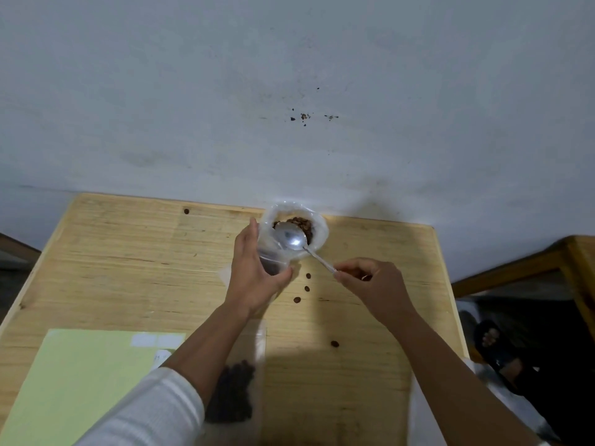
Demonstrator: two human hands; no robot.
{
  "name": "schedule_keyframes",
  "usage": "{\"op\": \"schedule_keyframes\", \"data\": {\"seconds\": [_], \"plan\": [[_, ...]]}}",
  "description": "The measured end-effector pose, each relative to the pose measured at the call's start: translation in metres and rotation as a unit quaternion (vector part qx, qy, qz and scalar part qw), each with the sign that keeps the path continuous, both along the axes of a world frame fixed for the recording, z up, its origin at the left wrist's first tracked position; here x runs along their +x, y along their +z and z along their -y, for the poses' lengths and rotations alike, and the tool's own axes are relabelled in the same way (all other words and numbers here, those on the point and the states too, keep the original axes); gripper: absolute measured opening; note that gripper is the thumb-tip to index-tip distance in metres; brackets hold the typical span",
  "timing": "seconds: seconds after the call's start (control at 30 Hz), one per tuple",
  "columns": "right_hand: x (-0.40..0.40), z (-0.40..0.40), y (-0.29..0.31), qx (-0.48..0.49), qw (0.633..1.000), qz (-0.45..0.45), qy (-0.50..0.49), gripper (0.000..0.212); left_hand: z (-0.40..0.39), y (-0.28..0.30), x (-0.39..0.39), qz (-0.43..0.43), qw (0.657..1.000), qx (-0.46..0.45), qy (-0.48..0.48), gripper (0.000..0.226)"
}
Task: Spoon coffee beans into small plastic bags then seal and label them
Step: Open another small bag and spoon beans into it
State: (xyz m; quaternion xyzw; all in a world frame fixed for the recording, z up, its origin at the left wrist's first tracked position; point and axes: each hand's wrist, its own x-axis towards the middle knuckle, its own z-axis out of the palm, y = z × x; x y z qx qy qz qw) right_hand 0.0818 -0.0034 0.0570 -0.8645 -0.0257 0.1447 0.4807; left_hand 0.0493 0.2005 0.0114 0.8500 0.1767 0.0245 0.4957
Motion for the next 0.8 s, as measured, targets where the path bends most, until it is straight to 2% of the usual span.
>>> {"op": "schedule_keyframes", "data": {"seconds": [0.07,0.13,0.2,0.3,0.47,0.7,0.8], "plan": [[-0.004,0.003,-0.009,0.096,0.99,-0.057,-0.082,0.012,0.002,0.002,-0.002,0.003,1.0,0.002,-0.002,0.113],[-0.005,0.006,-0.021,0.15,0.97,-0.085,-0.17,0.013,0.004,0.004,-0.005,0.003,1.0,0.008,-0.004,0.113],[-0.004,0.009,-0.035,0.164,0.948,-0.101,-0.252,0.012,0.006,0.004,-0.007,0.002,1.0,0.019,-0.003,0.114],[0.001,0.01,-0.054,0.125,0.934,-0.102,-0.319,0.011,0.009,0.002,-0.01,0.003,1.0,0.029,0.001,0.114],[0.009,0.006,-0.067,0.048,0.925,-0.09,-0.367,0.006,0.013,0.0,-0.014,0.001,0.999,0.042,-0.003,0.115],[0.009,0.0,-0.079,-0.076,0.947,-0.045,-0.309,0.01,0.017,0.0,-0.014,-0.002,0.999,0.047,-0.011,0.114],[0.009,-0.001,-0.078,-0.098,0.952,-0.027,-0.29,0.012,0.019,0.003,-0.015,-0.002,0.999,0.04,-0.014,0.114]]}}
